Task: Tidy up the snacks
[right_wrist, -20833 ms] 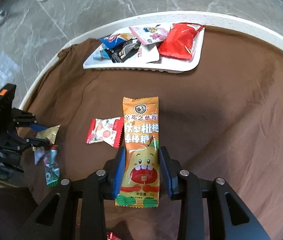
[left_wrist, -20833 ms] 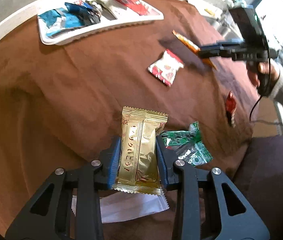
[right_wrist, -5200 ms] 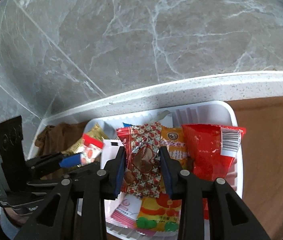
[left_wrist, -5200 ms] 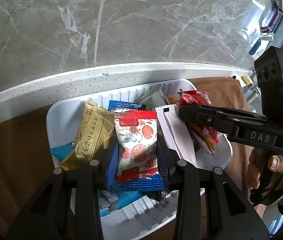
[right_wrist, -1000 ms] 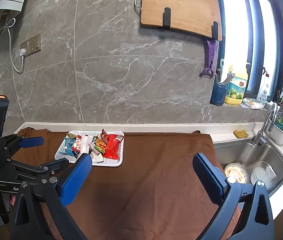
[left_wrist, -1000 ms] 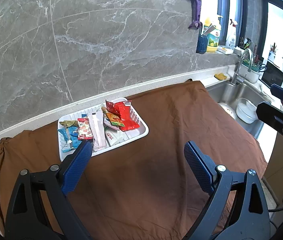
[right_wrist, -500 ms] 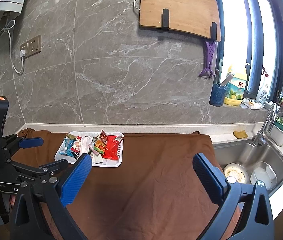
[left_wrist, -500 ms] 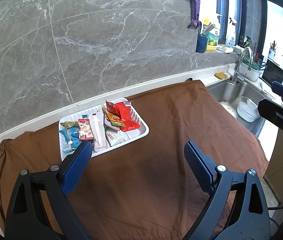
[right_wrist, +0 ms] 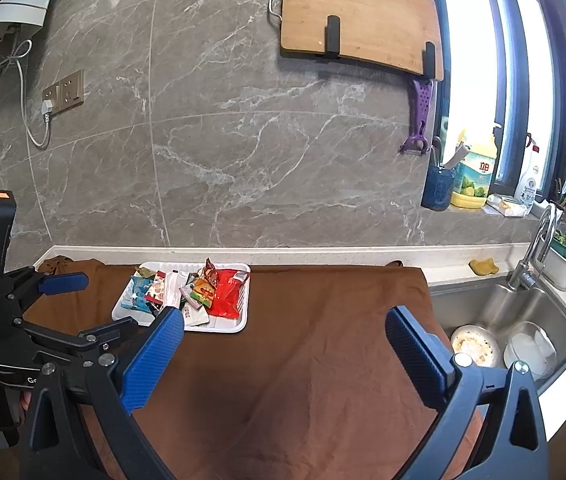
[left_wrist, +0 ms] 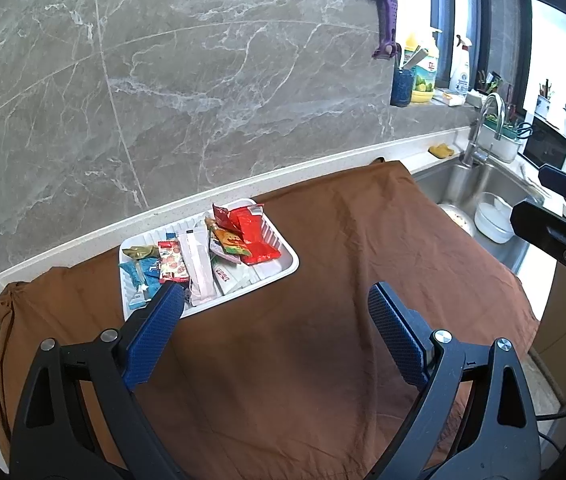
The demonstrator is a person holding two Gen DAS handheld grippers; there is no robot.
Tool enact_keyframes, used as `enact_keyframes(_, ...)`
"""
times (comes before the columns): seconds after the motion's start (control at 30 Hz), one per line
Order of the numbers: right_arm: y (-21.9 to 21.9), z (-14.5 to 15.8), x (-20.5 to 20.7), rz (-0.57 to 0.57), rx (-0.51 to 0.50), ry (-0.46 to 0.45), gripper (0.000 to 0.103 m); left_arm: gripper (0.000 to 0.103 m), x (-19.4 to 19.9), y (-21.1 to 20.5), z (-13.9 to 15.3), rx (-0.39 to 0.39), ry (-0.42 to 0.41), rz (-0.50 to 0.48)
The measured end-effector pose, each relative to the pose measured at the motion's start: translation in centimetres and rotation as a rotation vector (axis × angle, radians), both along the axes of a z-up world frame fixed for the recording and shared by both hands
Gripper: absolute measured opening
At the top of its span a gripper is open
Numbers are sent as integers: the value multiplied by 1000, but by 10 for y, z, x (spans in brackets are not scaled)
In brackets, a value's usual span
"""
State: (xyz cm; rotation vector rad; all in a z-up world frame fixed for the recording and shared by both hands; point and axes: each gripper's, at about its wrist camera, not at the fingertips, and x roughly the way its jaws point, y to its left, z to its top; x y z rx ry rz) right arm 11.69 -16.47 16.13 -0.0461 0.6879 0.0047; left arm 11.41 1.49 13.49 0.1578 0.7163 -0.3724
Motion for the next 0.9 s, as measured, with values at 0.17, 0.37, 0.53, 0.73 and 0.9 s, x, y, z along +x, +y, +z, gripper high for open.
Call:
enact_keyframes(0.17,0,0,0,1,1,-1,103,94,0,0,1,15,-20,-2)
enact_keyframes(0.37,1,-3,0,2,4,-1,103,94,-6,-4,5,77,-93,11)
enact_keyframes(0.53,1,-5,0,2,10,2,103,94,-18,-2,20,74,-208,31)
enact_keyframes(0.73,3,-8,-2,4,23,6,103,94,-25,4,34,38,-257,65)
enact_keyframes(0.9,4,-10,-4,1,29,13,103,94,-27,7,40,47,-289,95)
